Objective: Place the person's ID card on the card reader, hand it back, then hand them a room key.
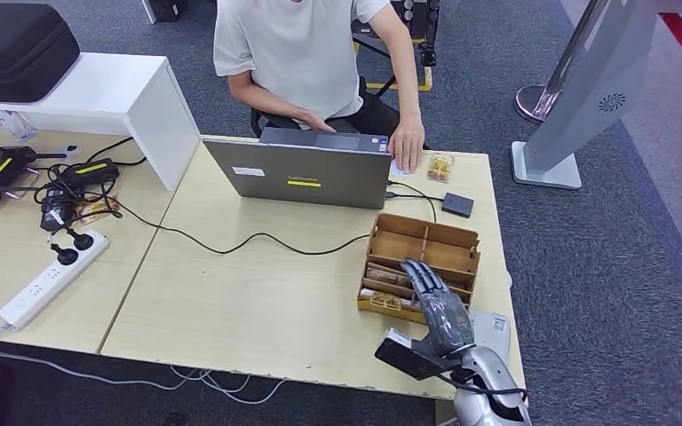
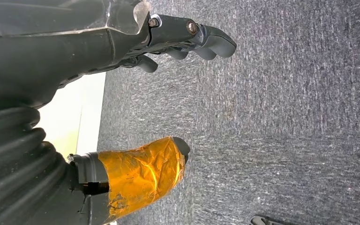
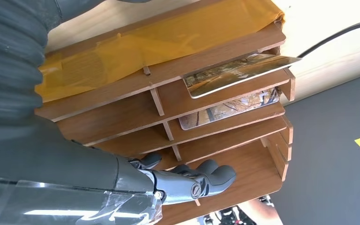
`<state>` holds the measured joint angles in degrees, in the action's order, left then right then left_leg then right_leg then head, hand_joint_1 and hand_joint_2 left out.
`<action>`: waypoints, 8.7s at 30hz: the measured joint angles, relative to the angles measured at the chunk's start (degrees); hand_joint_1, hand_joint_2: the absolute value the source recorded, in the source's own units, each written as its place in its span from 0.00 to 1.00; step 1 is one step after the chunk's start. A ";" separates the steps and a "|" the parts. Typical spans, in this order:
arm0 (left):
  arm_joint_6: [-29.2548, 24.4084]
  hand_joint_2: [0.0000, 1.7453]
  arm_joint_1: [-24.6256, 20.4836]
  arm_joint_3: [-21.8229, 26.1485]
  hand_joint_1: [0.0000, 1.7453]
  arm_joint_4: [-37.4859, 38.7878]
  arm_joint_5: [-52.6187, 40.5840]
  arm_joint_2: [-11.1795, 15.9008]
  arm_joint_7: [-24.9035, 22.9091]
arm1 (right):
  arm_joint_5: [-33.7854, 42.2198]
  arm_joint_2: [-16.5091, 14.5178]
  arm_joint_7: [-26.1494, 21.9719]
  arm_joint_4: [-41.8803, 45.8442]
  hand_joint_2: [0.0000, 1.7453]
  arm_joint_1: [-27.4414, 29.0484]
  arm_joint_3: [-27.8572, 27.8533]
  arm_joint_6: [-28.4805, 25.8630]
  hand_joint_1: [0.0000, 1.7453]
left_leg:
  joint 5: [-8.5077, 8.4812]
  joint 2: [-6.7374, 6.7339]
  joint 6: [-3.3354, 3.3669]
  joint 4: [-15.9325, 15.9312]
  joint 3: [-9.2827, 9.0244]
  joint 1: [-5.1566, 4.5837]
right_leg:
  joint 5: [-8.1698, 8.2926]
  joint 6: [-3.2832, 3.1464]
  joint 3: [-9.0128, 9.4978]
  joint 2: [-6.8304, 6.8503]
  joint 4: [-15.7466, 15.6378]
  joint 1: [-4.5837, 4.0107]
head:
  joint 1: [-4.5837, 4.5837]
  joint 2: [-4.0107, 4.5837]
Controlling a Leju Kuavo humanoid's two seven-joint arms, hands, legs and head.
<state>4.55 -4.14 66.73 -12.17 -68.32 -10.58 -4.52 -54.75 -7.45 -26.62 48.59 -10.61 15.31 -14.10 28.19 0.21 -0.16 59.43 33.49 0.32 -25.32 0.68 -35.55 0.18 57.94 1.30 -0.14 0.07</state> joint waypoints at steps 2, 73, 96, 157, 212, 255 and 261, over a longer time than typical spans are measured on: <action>0.00 1.00 0.00 0.00 0.00 0.00 0.00 0.00 0.00 | -0.01 -0.04 0.00 -0.10 1.00 -0.05 -0.06 -0.02 0.00 | 0.00 0.00 0.00 0.00 0.00 0.00 | 0.00 0.00 0.00 0.00 0.00 0.00 | -0.01 0.00; -0.15 1.00 -0.02 0.48 0.00 0.00 -0.11 -0.28 0.38 | 2.56 -1.19 -0.93 18.60 1.00 7.62 5.66 3.29 0.00 | 0.01 -0.01 0.00 -0.01 0.02 0.01 | -0.03 -0.02 -0.03 -0.01 0.00 0.00 | -0.01 0.00; -0.15 1.00 -0.04 0.48 0.00 0.00 -0.15 -0.28 0.50 | 2.80 -1.16 -1.25 13.85 1.00 6.41 5.70 2.86 0.00 | 0.01 -0.01 0.00 -0.01 0.02 0.01 | -0.03 -0.02 -0.03 -0.01 0.00 0.00 | -0.01 0.00; -0.07 1.00 -0.06 0.48 0.00 0.00 -0.48 -0.26 0.69 | 4.73 -1.52 -1.48 6.25 1.00 3.05 6.09 5.13 0.00 | 0.01 -0.01 0.00 -0.01 0.03 0.01 | -0.03 -0.02 -0.03 -0.01 0.01 0.00 | -0.01 0.00; 0.59 1.00 -0.10 0.60 0.00 0.00 -0.21 -0.27 1.60 | 5.72 -2.15 -1.67 1.79 1.00 -0.01 5.38 4.41 1.00 | 0.01 -0.02 0.00 -0.01 -0.01 0.01 | -0.03 -0.02 -0.03 -0.06 0.00 -0.01 | -0.01 0.00; 0.43 1.00 -0.11 0.83 0.00 0.00 -3.35 0.42 4.02 | 12.18 -2.28 1.36 12.45 1.00 -10.81 -0.10 9.44 1.00 | -0.02 -0.03 -0.03 -0.01 0.00 0.01 | -0.01 -0.03 -0.03 -0.06 0.02 -0.01 | -0.01 0.00; 0.84 1.00 -0.12 0.51 0.00 0.00 -4.26 0.65 4.05 | 13.37 -2.43 1.90 12.60 1.00 -15.30 -2.21 10.65 1.00 | -0.02 -0.03 -0.03 -0.01 0.01 0.01 | -0.01 -0.03 -0.03 -0.06 0.03 -0.01 | 0.00 0.00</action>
<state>5.39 -4.25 67.24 -12.17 -72.58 -9.93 -0.48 -41.38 -9.87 -24.72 61.18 -25.91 13.09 -3.44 28.16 0.18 -0.20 59.42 33.49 0.33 -25.32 0.65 -35.58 0.12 57.96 1.30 -0.15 0.07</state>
